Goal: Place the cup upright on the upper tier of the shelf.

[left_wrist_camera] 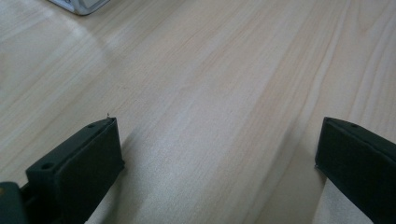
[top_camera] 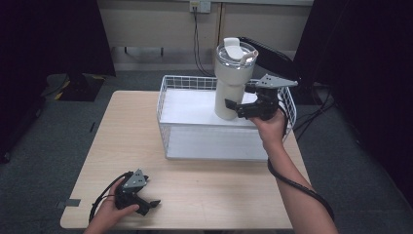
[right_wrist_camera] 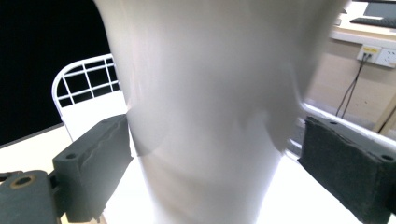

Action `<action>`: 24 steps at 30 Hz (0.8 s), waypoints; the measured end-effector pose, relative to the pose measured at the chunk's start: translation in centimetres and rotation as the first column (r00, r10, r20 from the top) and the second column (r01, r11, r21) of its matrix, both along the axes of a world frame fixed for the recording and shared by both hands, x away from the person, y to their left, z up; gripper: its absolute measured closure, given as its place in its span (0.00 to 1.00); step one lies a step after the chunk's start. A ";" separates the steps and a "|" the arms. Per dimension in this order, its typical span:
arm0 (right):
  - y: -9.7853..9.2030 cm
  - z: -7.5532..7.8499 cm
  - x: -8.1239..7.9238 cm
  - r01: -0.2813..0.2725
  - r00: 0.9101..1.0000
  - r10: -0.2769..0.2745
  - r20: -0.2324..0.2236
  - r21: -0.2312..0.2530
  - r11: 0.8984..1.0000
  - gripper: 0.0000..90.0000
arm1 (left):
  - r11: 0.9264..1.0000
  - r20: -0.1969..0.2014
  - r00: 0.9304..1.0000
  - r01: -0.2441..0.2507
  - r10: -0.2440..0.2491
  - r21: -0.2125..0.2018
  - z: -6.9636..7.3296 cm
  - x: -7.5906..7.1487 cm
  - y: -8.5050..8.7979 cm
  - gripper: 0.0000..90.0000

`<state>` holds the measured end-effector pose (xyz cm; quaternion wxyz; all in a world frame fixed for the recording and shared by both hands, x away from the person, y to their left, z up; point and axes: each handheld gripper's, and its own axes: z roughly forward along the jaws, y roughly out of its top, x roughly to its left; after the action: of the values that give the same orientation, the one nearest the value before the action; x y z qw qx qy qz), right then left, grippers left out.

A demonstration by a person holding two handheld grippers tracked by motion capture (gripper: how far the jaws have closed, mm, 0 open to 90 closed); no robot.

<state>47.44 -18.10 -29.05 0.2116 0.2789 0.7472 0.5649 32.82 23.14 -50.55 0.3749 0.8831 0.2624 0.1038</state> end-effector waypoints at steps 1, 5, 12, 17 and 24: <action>-0.2 -0.1 -0.2 -0.002 1.000 0.002 -0.002 0.000 1.000 0.09 | 1.000 -0.001 1.000 0.001 -0.001 0.000 0.0 0.0 0.0 0.00; -1.3 -0.1 -1.1 -0.001 1.000 0.001 0.002 -0.011 1.000 0.09 | 1.000 0.000 1.000 0.003 -0.003 0.003 0.0 0.0 0.0 0.00; -2.2 -0.4 -2.6 -0.035 0.999 0.035 -0.010 -0.041 0.999 0.09 | 1.000 0.001 1.000 0.003 -0.003 0.005 0.0 0.0 0.0 0.00; -2.5 -0.7 -3.7 -0.067 0.998 0.066 -0.017 -0.040 0.997 0.09 | 1.000 -0.001 1.000 0.003 -0.003 0.003 0.0 0.0 0.0 0.00; -3.0 -2.1 -5.6 -0.108 0.994 0.107 -0.025 -0.046 0.993 0.09 | 1.000 -0.001 1.000 0.003 -0.003 0.003 0.0 0.0 0.0 0.00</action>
<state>41.84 -21.13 -31.19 0.1791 0.2396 0.7767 0.5543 32.84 23.16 -50.54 0.3739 0.8840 0.2611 0.1033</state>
